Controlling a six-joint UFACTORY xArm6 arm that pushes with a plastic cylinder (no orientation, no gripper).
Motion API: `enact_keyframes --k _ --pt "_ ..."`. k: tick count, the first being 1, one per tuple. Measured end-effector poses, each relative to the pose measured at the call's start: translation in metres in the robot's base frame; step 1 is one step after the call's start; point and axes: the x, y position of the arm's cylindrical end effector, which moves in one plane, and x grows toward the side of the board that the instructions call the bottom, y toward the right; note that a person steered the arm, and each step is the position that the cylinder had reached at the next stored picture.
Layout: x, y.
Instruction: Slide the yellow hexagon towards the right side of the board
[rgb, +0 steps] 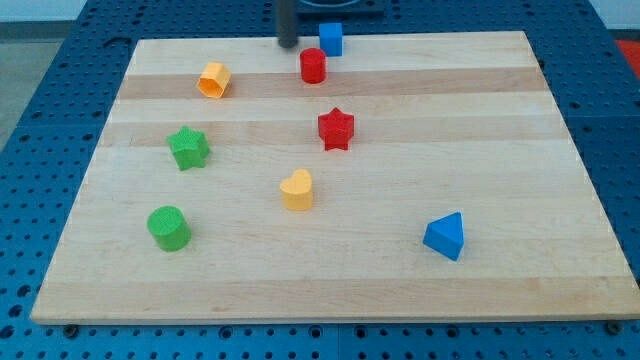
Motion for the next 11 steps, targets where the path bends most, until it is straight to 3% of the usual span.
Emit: enact_keyframes --k 1,3,6,9,11 --pt "0.019 -0.062" --pt "0.107 -0.101" --pt "0.119 -0.062" --pt "0.113 0.048" --pt "0.113 -0.011"
